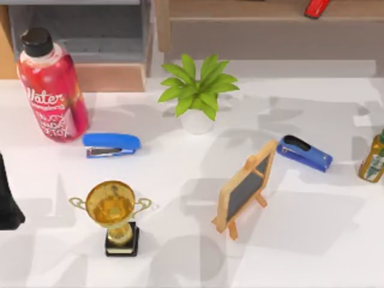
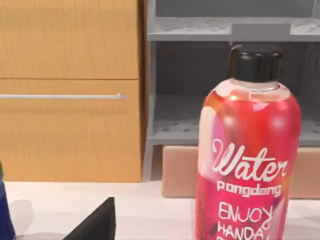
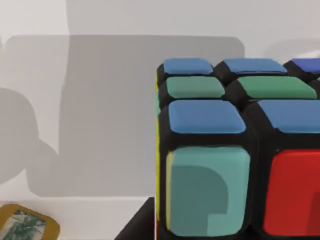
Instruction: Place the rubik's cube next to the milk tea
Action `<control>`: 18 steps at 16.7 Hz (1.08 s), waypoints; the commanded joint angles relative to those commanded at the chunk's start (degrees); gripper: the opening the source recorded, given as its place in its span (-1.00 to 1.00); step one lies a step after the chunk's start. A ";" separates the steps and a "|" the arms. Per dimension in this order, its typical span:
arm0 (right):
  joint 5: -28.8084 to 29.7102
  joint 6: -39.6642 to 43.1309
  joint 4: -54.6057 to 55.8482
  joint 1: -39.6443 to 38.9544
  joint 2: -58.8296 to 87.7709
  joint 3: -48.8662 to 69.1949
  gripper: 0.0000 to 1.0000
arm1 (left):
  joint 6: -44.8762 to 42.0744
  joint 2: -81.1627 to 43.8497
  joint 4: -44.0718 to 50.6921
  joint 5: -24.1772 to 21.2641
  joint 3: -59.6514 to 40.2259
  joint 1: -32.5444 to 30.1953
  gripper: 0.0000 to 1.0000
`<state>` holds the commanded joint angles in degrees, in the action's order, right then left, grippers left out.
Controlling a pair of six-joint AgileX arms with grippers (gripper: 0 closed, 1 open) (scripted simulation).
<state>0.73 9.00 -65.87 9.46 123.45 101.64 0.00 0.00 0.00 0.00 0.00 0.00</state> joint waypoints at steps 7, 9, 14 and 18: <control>0.10 0.02 0.18 0.43 1.11 -1.03 -0.85 | 0.00 0.00 0.00 0.00 0.00 0.00 1.00; 0.10 0.02 0.18 0.43 1.11 -1.03 -0.55 | 0.00 0.00 0.00 0.00 0.00 0.00 1.00; 0.10 0.02 0.18 0.43 1.11 -1.03 0.21 | 0.00 0.00 0.00 0.00 0.00 0.00 1.00; 0.10 0.02 0.18 0.43 1.11 -1.03 0.81 | 0.00 0.00 0.00 0.00 0.00 0.00 1.00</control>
<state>0.83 9.02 -65.68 9.89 124.56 100.61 0.00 0.00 0.00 0.00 0.00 0.00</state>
